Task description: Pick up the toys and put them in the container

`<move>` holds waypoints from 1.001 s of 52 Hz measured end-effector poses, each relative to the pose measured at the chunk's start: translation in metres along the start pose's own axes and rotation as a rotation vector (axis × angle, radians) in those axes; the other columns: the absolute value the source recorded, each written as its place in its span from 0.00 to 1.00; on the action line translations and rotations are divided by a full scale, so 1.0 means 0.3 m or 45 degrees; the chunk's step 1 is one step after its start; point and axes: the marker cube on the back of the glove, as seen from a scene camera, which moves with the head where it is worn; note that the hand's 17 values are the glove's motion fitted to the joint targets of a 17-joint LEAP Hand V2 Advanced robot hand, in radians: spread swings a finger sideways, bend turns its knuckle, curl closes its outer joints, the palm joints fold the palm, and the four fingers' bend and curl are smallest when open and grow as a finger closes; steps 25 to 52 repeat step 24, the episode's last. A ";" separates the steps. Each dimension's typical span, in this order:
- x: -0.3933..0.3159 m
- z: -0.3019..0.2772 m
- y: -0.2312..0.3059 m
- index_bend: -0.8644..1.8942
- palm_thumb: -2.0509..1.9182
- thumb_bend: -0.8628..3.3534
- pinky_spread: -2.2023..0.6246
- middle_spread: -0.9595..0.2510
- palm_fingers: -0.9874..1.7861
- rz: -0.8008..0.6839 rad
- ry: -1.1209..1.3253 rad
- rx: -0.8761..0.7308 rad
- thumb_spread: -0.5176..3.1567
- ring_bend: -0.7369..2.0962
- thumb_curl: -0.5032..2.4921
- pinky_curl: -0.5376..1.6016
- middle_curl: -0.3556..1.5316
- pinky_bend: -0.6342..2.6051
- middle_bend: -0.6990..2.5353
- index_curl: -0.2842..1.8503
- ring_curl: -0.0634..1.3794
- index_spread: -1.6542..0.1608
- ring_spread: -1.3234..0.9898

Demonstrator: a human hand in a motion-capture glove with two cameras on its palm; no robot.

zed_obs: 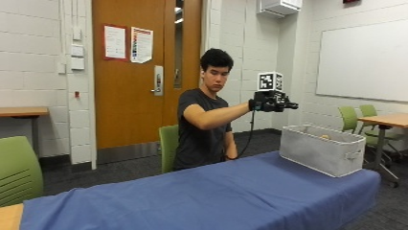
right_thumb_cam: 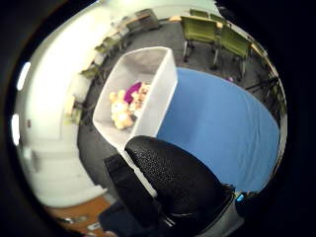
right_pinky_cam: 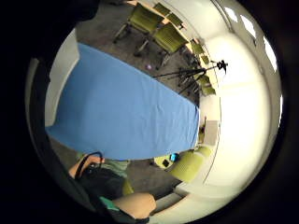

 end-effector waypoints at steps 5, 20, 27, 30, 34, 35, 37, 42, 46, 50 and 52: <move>0.165 0.049 0.093 0.37 0.46 0.17 0.75 0.76 0.32 0.095 -0.027 -0.007 0.42 0.32 0.26 0.40 0.38 0.40 0.27 0.30 0.21 0.81 0.51; 0.369 0.155 0.226 0.38 0.46 0.17 0.76 0.76 0.33 0.204 -0.142 -0.009 0.40 0.32 0.22 0.40 0.38 0.39 0.27 0.30 0.21 0.80 0.51; 0.392 0.166 0.238 0.37 0.46 0.17 0.76 0.76 0.33 0.209 -0.148 -0.012 0.40 0.32 0.21 0.40 0.38 0.39 0.27 0.30 0.21 0.80 0.51; 0.392 0.166 0.238 0.37 0.46 0.17 0.76 0.76 0.33 0.209 -0.148 -0.012 0.40 0.32 0.21 0.40 0.38 0.39 0.27 0.30 0.21 0.80 0.51; 0.392 0.166 0.238 0.37 0.46 0.17 0.76 0.76 0.33 0.209 -0.148 -0.012 0.40 0.32 0.21 0.40 0.38 0.39 0.27 0.30 0.21 0.80 0.51; 0.392 0.166 0.238 0.37 0.46 0.17 0.76 0.76 0.33 0.209 -0.148 -0.012 0.40 0.32 0.21 0.40 0.38 0.39 0.27 0.30 0.21 0.80 0.51; 0.392 0.166 0.238 0.37 0.46 0.17 0.76 0.76 0.33 0.209 -0.148 -0.012 0.40 0.32 0.21 0.40 0.38 0.39 0.27 0.30 0.21 0.80 0.51; 0.392 0.166 0.238 0.37 0.46 0.17 0.76 0.76 0.33 0.209 -0.148 -0.012 0.40 0.32 0.21 0.40 0.38 0.39 0.27 0.30 0.21 0.80 0.51; 0.392 0.166 0.238 0.37 0.46 0.17 0.76 0.76 0.33 0.209 -0.148 -0.012 0.40 0.32 0.21 0.40 0.38 0.39 0.27 0.30 0.21 0.80 0.51; 0.392 0.166 0.238 0.37 0.46 0.17 0.76 0.76 0.33 0.209 -0.148 -0.012 0.40 0.32 0.21 0.40 0.38 0.39 0.27 0.30 0.21 0.80 0.51; 0.392 0.166 0.238 0.37 0.46 0.17 0.76 0.76 0.33 0.209 -0.148 -0.012 0.40 0.32 0.21 0.40 0.38 0.39 0.27 0.30 0.21 0.80 0.51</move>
